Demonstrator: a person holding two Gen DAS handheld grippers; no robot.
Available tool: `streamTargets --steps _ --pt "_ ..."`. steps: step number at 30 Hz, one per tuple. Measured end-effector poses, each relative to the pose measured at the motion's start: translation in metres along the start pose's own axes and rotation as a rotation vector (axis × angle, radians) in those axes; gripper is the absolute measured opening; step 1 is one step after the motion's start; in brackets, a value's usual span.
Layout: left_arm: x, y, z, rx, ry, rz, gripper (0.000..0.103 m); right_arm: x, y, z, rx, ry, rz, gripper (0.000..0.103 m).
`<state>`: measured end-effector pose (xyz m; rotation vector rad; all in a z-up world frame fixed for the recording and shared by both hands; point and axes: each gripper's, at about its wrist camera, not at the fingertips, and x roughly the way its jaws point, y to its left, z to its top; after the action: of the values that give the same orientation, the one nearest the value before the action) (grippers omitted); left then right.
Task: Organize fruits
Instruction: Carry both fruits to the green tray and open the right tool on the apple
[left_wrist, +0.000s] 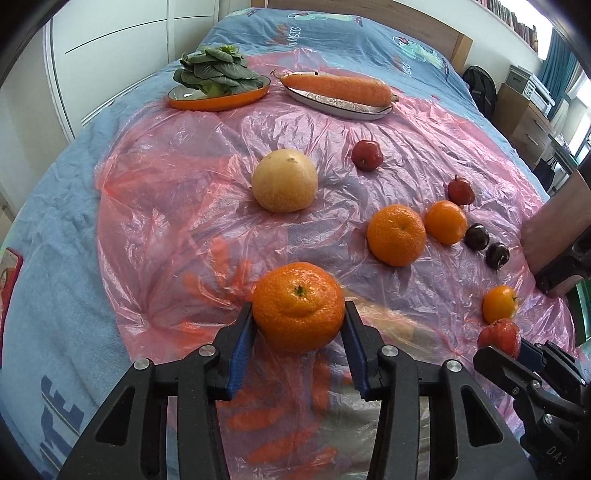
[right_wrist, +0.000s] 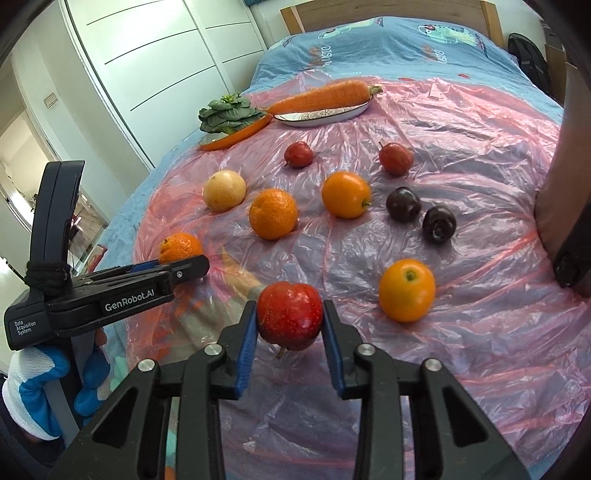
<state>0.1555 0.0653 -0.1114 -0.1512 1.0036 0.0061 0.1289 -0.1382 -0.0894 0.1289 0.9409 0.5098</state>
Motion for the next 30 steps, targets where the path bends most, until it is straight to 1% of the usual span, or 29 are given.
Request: streamTargets --steps 6,9,13,16,22,26,30 --pt "-0.033 -0.031 -0.005 0.061 -0.032 -0.040 0.040 -0.043 -0.014 -0.008 0.014 -0.035 -0.030 0.048" --pt "-0.048 -0.056 -0.011 0.103 -0.031 -0.079 0.040 -0.069 -0.029 -0.015 0.028 -0.053 -0.061 0.048" --pt "-0.062 -0.098 -0.021 0.161 -0.018 -0.146 0.040 -0.107 -0.060 -0.026 0.071 -0.084 -0.120 0.048" --pt "-0.070 -0.132 -0.028 0.212 -0.001 -0.203 0.040 -0.137 -0.087 -0.035 0.113 -0.112 -0.173 0.048" --pt "-0.089 -0.212 -0.043 0.349 0.023 -0.314 0.040 -0.191 -0.152 -0.047 0.199 -0.179 -0.282 0.048" --pt "-0.097 -0.270 -0.050 0.451 0.031 -0.374 0.040 -0.221 -0.197 -0.044 0.241 -0.239 -0.353 0.048" --pt "-0.097 -0.327 -0.048 0.529 0.033 -0.421 0.040 -0.238 -0.241 -0.037 0.275 -0.288 -0.405 0.048"
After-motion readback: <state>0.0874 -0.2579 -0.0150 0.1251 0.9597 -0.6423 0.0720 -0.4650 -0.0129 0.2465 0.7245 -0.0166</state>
